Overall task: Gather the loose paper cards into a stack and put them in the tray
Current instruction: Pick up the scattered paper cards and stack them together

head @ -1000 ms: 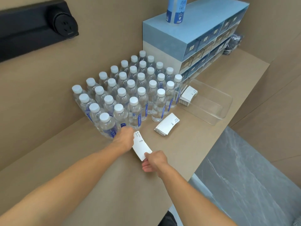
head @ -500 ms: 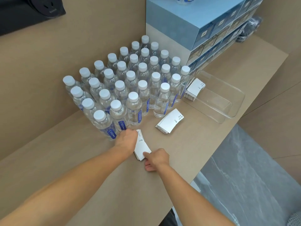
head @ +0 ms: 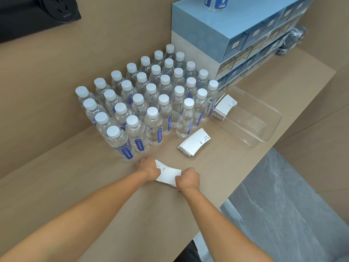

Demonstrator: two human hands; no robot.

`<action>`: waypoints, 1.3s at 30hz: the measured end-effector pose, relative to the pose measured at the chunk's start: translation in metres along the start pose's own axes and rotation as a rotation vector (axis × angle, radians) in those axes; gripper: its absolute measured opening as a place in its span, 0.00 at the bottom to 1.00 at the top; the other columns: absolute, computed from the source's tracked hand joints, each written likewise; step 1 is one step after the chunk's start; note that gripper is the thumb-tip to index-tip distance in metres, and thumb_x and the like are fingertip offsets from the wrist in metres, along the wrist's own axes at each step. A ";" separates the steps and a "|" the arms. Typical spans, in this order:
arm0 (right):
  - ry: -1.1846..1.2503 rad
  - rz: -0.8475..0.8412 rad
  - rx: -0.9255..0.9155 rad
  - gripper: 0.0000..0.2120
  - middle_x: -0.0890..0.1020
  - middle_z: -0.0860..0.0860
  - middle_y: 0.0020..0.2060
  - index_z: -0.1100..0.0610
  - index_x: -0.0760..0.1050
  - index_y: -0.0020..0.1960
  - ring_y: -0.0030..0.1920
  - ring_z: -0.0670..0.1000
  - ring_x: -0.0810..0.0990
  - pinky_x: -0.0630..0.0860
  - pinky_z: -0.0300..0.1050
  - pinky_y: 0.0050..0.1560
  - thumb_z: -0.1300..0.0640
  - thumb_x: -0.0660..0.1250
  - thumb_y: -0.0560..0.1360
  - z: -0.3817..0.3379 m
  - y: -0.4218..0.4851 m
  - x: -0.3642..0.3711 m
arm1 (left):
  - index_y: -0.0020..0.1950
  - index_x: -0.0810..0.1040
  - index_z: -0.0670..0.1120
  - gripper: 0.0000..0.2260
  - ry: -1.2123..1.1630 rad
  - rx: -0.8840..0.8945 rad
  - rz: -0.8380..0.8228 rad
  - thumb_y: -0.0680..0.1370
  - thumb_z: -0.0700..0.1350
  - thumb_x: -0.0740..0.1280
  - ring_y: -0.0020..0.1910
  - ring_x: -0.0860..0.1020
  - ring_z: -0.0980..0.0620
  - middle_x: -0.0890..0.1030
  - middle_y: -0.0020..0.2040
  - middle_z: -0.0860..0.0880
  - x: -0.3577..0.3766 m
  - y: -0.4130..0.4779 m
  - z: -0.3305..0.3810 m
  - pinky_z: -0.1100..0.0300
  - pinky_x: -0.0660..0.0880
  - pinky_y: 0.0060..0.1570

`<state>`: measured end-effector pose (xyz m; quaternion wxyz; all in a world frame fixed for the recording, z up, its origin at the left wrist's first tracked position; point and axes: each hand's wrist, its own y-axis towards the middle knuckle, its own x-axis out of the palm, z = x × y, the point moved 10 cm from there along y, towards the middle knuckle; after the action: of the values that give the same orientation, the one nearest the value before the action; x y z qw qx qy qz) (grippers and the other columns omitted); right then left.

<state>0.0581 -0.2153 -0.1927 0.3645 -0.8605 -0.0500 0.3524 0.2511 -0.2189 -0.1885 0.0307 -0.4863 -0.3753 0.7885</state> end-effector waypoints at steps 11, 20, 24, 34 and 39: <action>-0.116 -0.192 -0.262 0.05 0.82 0.54 0.45 0.59 0.77 0.47 0.49 0.55 0.80 0.77 0.45 0.48 0.59 0.66 0.73 -0.009 0.006 -0.007 | 0.45 0.73 0.47 0.09 -0.741 0.095 -0.114 0.73 0.37 0.72 0.43 0.80 0.47 0.85 0.49 0.45 0.015 -0.030 -0.025 0.52 0.76 0.46; -0.216 -0.228 -0.668 0.21 0.79 0.55 0.64 0.59 0.68 0.73 0.66 0.57 0.74 0.67 0.45 0.68 0.55 0.59 0.81 -0.030 -0.008 0.003 | 0.61 0.77 0.53 0.14 -0.553 0.181 0.264 0.76 0.48 0.69 0.44 0.78 0.54 0.83 0.50 0.56 0.030 -0.071 -0.032 0.60 0.74 0.51; -0.083 -0.237 -0.743 0.15 0.85 0.52 0.53 0.56 0.77 0.64 0.55 0.53 0.81 0.75 0.49 0.62 0.53 0.61 0.80 -0.033 -0.018 -0.007 | 0.60 0.79 0.47 0.17 -0.350 0.234 0.514 0.77 0.54 0.63 0.50 0.77 0.50 0.82 0.53 0.51 0.026 -0.095 -0.023 0.63 0.70 0.54; -0.055 -0.256 -0.880 0.17 0.82 0.49 0.56 0.53 0.74 0.66 0.57 0.51 0.79 0.73 0.45 0.62 0.48 0.57 0.81 -0.009 -0.024 -0.002 | 0.61 0.72 0.45 0.10 -0.635 0.093 0.777 0.80 0.42 0.61 0.55 0.76 0.49 0.79 0.56 0.47 0.067 -0.122 -0.024 0.59 0.70 0.58; 0.070 -0.184 -0.823 0.15 0.85 0.52 0.48 0.53 0.79 0.60 0.46 0.50 0.79 0.76 0.51 0.57 0.47 0.60 0.80 -0.012 -0.019 -0.009 | 0.63 0.68 0.46 0.11 -0.827 -0.010 0.758 0.81 0.39 0.58 0.55 0.76 0.47 0.77 0.57 0.48 0.085 -0.127 -0.012 0.58 0.69 0.56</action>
<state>0.0621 -0.2115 -0.1694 0.0217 -0.9377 -0.2509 0.2395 0.1752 -0.0859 -0.1755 -0.4069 -0.2374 -0.1588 0.8677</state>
